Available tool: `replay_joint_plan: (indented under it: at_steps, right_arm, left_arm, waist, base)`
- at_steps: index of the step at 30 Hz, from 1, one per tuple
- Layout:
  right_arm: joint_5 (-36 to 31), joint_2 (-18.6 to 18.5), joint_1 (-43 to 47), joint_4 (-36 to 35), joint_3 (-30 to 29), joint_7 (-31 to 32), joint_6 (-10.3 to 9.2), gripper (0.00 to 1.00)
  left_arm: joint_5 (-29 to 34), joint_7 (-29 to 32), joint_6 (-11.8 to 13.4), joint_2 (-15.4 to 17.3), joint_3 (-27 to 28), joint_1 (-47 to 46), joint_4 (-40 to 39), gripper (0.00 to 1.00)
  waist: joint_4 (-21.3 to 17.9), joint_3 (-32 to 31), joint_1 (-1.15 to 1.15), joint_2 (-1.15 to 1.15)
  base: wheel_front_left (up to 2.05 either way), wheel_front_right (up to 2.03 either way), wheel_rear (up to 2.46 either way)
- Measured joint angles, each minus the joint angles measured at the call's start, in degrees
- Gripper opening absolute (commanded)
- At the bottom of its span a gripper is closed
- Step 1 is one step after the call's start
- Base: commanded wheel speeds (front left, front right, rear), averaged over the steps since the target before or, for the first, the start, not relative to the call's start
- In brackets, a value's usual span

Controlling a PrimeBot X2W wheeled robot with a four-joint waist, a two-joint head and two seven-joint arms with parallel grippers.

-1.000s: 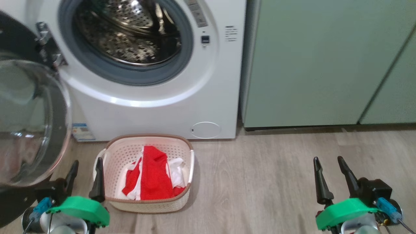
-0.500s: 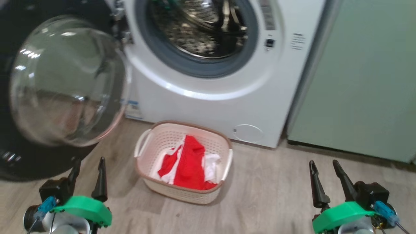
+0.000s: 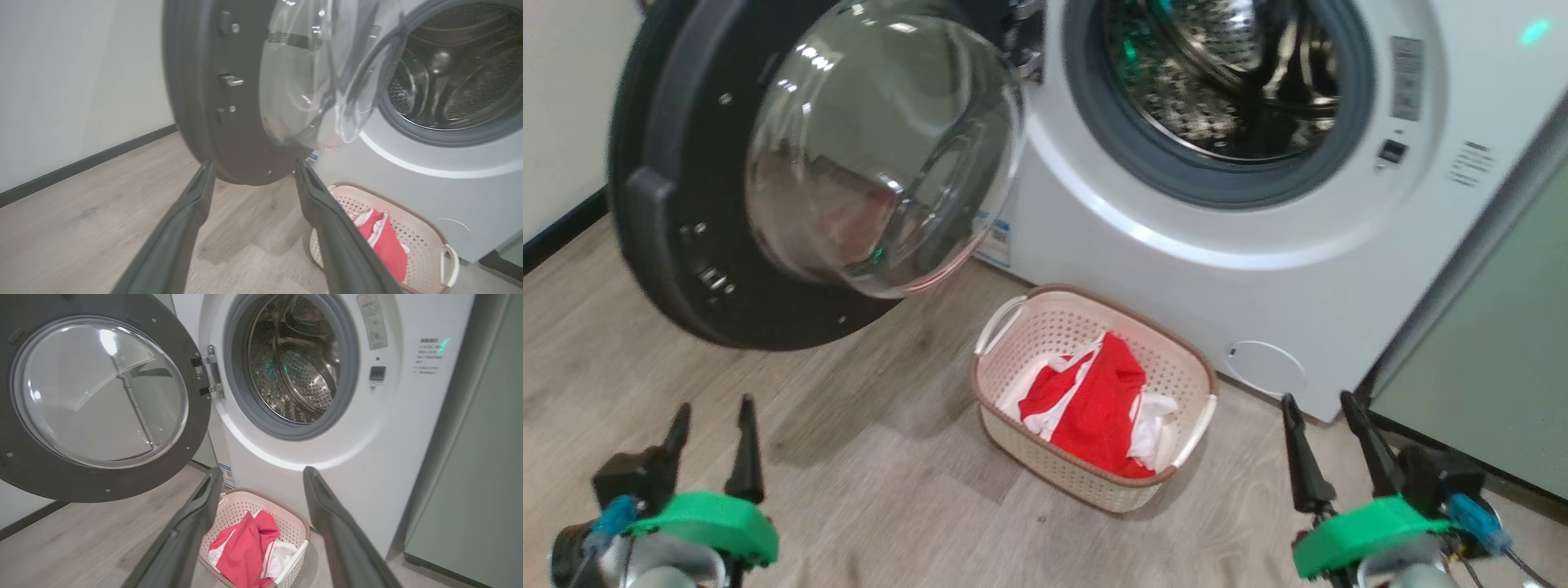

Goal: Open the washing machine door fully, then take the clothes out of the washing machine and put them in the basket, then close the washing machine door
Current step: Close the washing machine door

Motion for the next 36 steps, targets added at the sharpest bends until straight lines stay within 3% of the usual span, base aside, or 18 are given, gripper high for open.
replay_joint_plan:
  at_steps: [10, 11, 12, 13, 17, 22, 26, 27, 28, 30, 36]
  right_arm:
    - [0.0, 0.0, -4.9, 1.4, 3.2, 0.0, 0.0, 1.0]
    - [0.0, 0.0, -5.0, 1.6, 3.3, 0.0, 0.0, 1.0]
    - [0.0, 0.0, -5.0, 1.7, 3.3, 0.0, 0.0, 1.0]
    - [0.0, 0.0, -5.1, 1.8, 3.4, 0.0, 0.0, 1.0]
    - [0.5, 0.0, -5.3, 1.9, 3.5, 0.0, 0.0, 1.0]
    - [0.6, 0.0, -5.3, 1.9, 3.5, 0.0, 0.0, 1.0]
    - [1.0, 0.0, -5.1, 1.9, 3.3, 0.0, 0.0, 1.0]
    - [1.0, 0.0, -5.1, 1.9, 3.3, 0.0, 0.0, 1.0]
    - [1.1, 0.0, -4.8, 1.9, 2.8, 0.0, 0.0, 1.0]
    - [1.1, 0.0, -4.5, 1.8, 2.6, 0.0, 0.0, 1.0]
    - [1.0, 0.0, -2.8, 1.7, 1.6, 0.0, 0.0, 1.0]
  left_arm:
    - [-3.2, 0.0, 1.9, 0.1, 5.1, 1.0, -3.0, 1.0]
    - [-4.0, 0.0, 2.0, 0.0, 6.0, 1.1, -3.2, 0.68]
    - [-4.9, 0.0, 2.0, -0.1, 6.9, 1.2, -3.2, 0.05]
    - [-5.8, 0.0, 2.2, -0.1, 7.9, 1.3, -3.2, 0.0]
    - [-11.2, 0.1, 2.4, 0.3, 13.2, 0.9, -3.2, 0.0]
    - [-25.7, 6.6, 0.8, 2.4, 22.5, -5.4, -0.5, 0.0]
    - [-36.7, 13.8, 0.3, 7.5, 29.7, -14.4, 5.0, 0.0]
    - [-36.7, 13.8, 0.3, 7.5, 29.7, -14.4, 5.0, 0.0]
    - [-41.3, 16.8, 0.4, 10.5, 32.9, -18.5, 9.1, 0.0]
    - [-43.3, 18.3, 0.7, 11.7, 34.3, -20.5, 11.0, 0.0]
    - [-51.3, 24.7, 6.1, 18.2, 39.5, -32.7, 24.4, 0.0]
  waist:
    - [2.6, 2.4, 0.0, 0.0]
    - [2.7, 2.4, 0.0, 0.0]
    - [2.7, 2.5, 0.0, 0.0]
    - [2.7, 2.5, 0.0, 0.0]
    - [2.6, 2.4, 0.0, 0.0]
    - [2.4, 2.2, 0.0, 0.0]
    - [1.9, 1.6, 0.0, 0.0]
    - [1.9, 1.6, 0.0, 0.0]
    - [1.6, 1.3, 0.0, 0.0]
    - [1.4, 1.2, 0.0, 0.0]
    - [0.7, 0.5, 0.0, 0.0]
  base:
    - [0.0, 0.0, 0.0]
    - [0.0, 0.0, 0.0]
    - [0.0, 0.0, 0.0]
    - [0.0, 0.0, 0.0]
    - [0.0, 0.0, 0.0]
    - [0.0, 0.0, 0.0]
    - [0.0, 0.0, 0.0]
    - [0.0, 0.0, 0.0]
    - [0.0, 0.0, 0.0]
    - [0.0, 0.0, 0.0]
    - [0.0, 0.0, 0.0]
